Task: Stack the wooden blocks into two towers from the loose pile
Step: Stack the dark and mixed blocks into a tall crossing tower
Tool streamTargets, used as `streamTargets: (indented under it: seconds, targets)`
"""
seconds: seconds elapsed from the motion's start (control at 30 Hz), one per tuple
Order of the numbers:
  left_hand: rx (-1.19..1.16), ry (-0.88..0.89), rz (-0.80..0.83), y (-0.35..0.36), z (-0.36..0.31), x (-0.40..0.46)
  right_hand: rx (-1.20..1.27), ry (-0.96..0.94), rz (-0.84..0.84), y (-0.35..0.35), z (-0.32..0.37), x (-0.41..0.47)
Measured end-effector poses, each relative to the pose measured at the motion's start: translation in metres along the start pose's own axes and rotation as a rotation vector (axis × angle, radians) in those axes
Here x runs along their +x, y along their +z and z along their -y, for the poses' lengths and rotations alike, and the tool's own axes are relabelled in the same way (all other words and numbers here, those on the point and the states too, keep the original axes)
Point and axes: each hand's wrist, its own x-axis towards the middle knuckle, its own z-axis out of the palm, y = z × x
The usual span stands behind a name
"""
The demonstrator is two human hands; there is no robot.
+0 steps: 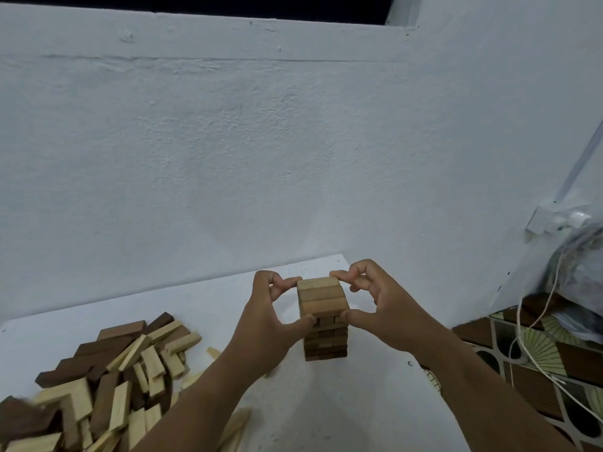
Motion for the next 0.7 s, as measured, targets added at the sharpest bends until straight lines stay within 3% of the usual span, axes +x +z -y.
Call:
streamTargets:
  seconds: [0.4, 0.6, 0.7]
  targets:
    - [-0.032, -0.041, 0.102, -0.012, 0.003, -0.006, 0.007, -0.012, 0.009, -0.003, 0.001, -0.004]
    - [0.043, 0.029, -0.043, -0.056, 0.008, -0.030, -0.071, -0.185, -0.187, 0.022, 0.040, -0.006]
    - [0.071, 0.011, -0.128, -0.085, 0.012, -0.050, -0.126, -0.285, -0.192, 0.057, 0.066, -0.002]
